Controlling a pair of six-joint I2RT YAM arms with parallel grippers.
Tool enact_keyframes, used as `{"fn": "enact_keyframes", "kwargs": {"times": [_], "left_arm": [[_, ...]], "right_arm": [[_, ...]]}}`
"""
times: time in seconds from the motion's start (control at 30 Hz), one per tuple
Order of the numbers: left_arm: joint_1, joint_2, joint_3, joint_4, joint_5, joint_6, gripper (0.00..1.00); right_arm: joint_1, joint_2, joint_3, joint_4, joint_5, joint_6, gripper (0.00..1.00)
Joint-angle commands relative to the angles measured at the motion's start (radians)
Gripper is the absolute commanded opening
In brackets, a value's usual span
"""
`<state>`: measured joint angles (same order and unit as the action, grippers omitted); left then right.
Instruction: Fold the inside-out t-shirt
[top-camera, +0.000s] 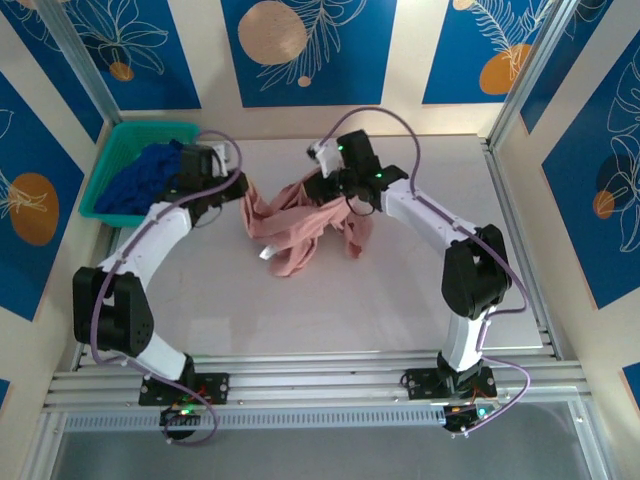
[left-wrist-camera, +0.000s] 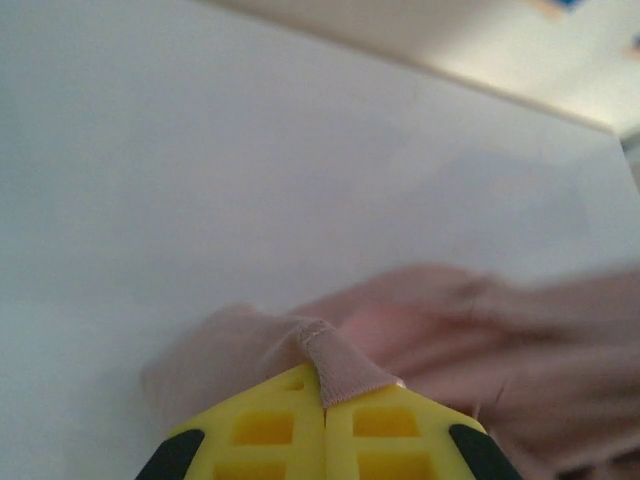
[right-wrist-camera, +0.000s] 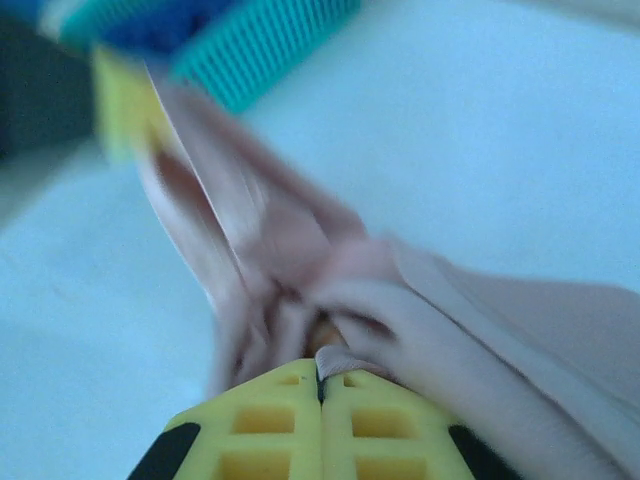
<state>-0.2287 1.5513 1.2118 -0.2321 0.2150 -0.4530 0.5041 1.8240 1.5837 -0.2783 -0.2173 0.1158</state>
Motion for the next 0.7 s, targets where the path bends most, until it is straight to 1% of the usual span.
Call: {"fn": "enact_keyframes", "kwargs": {"times": [0.0,0.07,0.13,0.3,0.37,0.5,0.57,0.67], "left_arm": [[-0.037,-0.035,-0.071,0.072,0.027,0.019,0.00],[-0.041,-0.021,-0.104,0.063,-0.009,0.013,0.00],[-0.040,0.001,-0.128,0.051,-0.048,0.011,0.00],[-0.040,0.082,-0.184,0.048,-0.142,0.005,0.00],[-0.040,0.113,-0.199,0.058,-0.156,0.004,0.00],[-0.049,0.164,-0.230,0.105,-0.146,-0.008,0.00],[-0.065,0.191,-0.229,0.105,-0.161,-0.002,0.00],[-0.067,0.214,-0.244,0.099,-0.214,-0.001,0.00]], "right_arm": [[-0.060,-0.079,0.057,0.259,-0.236,0.203,0.00],[-0.083,-0.082,0.079,0.314,-0.324,0.276,0.00],[-0.098,-0.088,0.090,0.353,-0.376,0.319,0.00],[-0.132,-0.133,0.094,0.383,-0.389,0.355,0.00],[-0.154,-0.137,0.099,0.411,-0.409,0.405,0.00],[-0.181,-0.113,0.123,0.528,-0.488,0.548,0.00],[-0.179,-0.099,0.156,0.529,-0.509,0.574,0.00],[-0.196,-0.108,0.186,0.529,-0.521,0.596,0.00]]}}
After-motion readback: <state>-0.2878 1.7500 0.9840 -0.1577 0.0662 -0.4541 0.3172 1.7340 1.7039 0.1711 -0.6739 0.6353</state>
